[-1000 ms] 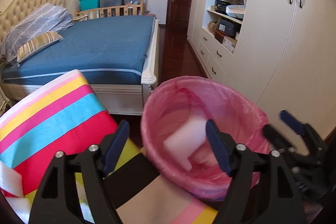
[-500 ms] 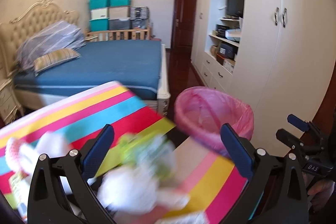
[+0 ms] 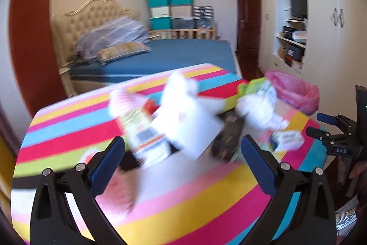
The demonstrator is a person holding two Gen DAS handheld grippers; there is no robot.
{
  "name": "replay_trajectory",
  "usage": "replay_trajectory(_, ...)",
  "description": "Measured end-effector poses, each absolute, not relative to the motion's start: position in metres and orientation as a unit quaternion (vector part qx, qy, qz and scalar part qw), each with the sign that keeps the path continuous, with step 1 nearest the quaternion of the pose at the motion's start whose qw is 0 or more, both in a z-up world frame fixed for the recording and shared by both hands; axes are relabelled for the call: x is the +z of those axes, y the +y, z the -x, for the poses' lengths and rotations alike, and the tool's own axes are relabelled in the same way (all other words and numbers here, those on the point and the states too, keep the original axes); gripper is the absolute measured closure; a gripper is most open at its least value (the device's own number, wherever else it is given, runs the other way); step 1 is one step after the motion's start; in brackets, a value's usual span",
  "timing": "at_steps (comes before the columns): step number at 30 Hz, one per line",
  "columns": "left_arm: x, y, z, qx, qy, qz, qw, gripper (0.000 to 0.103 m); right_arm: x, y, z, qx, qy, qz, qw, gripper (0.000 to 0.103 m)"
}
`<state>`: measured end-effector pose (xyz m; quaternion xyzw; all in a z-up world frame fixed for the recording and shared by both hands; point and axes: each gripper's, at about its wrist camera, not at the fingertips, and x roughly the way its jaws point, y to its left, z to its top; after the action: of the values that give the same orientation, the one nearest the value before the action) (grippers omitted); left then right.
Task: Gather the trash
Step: 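Move both grippers back over the table, then grasp the pink-orange mesh net with the left gripper while the right grasps the white barcode box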
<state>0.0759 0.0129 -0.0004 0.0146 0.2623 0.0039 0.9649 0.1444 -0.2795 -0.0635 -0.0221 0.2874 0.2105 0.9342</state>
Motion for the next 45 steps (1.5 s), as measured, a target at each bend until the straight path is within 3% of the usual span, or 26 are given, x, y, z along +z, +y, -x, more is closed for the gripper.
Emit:
replay_trajectory(7, -0.025, 0.062, -0.027, 0.052, 0.277, -0.008, 0.96, 0.005, -0.086, -0.246, -0.149, 0.229, 0.322, 0.071, 0.916, 0.018)
replay_trajectory(16, -0.046, 0.094, -0.024, 0.072, 0.304, 0.035, 0.949, 0.005, -0.088, -0.221, -0.17, 0.239, 0.341, 0.09, 0.904, 0.018)
replay_trajectory(18, -0.048, 0.097, -0.024, 0.076, 0.307, 0.039, 0.948, 0.005, -0.088, -0.215, -0.169, 0.246, 0.342, 0.093, 0.902, 0.024)
replay_trajectory(19, -0.048, 0.101, -0.025, 0.08, 0.308, 0.042, 0.947, 0.005, -0.089, -0.212, -0.168, 0.255, 0.344, 0.094, 0.899, 0.034)
replay_trajectory(23, -0.05, 0.111, -0.027, 0.093, 0.313, 0.061, 0.943, 0.005, -0.088, -0.209, -0.155, 0.265, 0.335, 0.097, 0.899, 0.056)
replay_trajectory(35, -0.048, 0.12, -0.056, 0.123, 0.323, 0.052, 0.937, 0.006, -0.092, -0.213, -0.132, 0.26, 0.319, 0.088, 0.907, 0.059)
replay_trajectory(36, -0.049, 0.118, -0.06, 0.122, 0.33, 0.048, 0.935, 0.009, -0.092, -0.212, -0.131, 0.26, 0.318, 0.088, 0.907, 0.059)
replay_trajectory(40, -0.058, 0.115, -0.069, 0.091, 0.353, 0.061, 0.929, 0.055, -0.093, -0.214, -0.128, 0.257, 0.313, 0.082, 0.911, 0.059)
replay_trajectory(45, -0.049, 0.094, -0.058, 0.085, 0.322, 0.015, 0.943, 0.061, -0.093, -0.22, -0.125, 0.253, 0.309, 0.075, 0.914, 0.06)
